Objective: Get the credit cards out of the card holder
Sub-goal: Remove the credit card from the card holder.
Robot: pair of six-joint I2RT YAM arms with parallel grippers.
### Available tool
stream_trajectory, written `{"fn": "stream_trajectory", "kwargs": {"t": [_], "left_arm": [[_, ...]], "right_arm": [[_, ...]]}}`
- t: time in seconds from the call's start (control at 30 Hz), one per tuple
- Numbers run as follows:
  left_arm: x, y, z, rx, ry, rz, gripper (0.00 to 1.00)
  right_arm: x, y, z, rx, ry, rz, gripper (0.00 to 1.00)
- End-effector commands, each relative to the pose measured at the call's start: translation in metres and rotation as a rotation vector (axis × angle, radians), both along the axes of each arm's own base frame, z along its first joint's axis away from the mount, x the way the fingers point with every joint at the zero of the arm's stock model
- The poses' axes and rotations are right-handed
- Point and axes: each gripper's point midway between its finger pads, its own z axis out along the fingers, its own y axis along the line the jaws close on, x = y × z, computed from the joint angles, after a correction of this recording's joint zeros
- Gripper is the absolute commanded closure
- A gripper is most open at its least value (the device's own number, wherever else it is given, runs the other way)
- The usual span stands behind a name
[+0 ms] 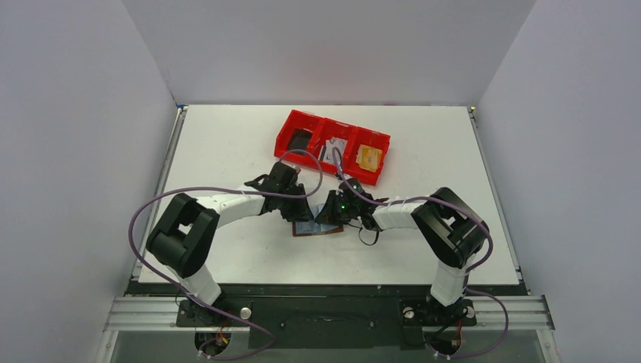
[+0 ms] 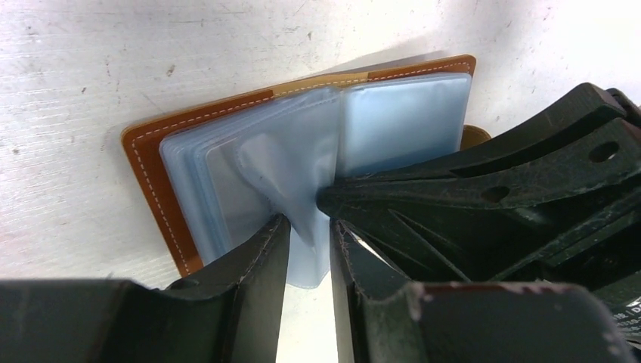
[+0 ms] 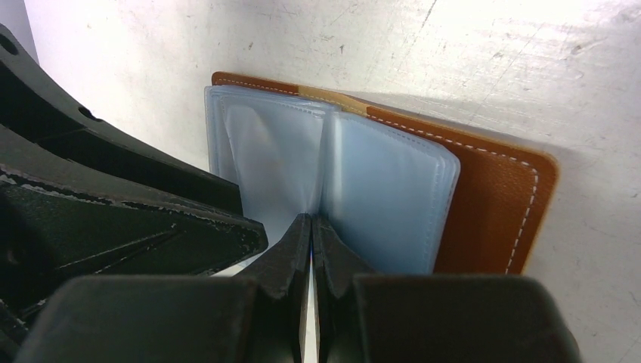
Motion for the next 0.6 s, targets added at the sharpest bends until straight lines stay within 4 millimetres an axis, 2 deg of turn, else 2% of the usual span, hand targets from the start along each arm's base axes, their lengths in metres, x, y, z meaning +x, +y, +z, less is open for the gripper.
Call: {"fn": "stream_trajectory", "kwargs": {"t": [0.0,0.1,0.2,0.3,0.33,0.5,0.57], "left_arm": [[0.009,-0.012,0.003,-0.019,-0.018,-0.005,0.75],[0.010,-0.012,0.000,-0.006,-0.016,-0.002,0.80],[0.010,-0.013,-0.002,0.000,-0.013,0.000,0.92],[0.008,-0.012,-0.001,0.006,-0.015,0.001,1.00],[0.009,-0.011,-0.001,0.010,-0.019,0.004,1.00],[0.009,-0.007,0.009,0.016,-0.044,0.018,1.00],[0.010,-0.005,0.013,0.019,-0.054,0.022,1.00]], "right_arm": [[-0.028,-0.027,-0.046,-0.169,0.114,0.019,1.00],[-0.026,-0.026,-0.041,-0.173,0.104,0.021,1.00],[-0.022,-0.025,-0.033,-0.167,0.083,0.018,1.00],[-0.018,-0.024,-0.023,-0.161,0.059,0.015,0.99],[-0.016,-0.023,-0.017,-0.158,0.043,0.013,0.96],[-0.004,-0.019,0.018,-0.130,-0.032,0.010,0.66],[0.000,-0.018,0.034,-0.108,-0.059,0.006,0.61]]}}
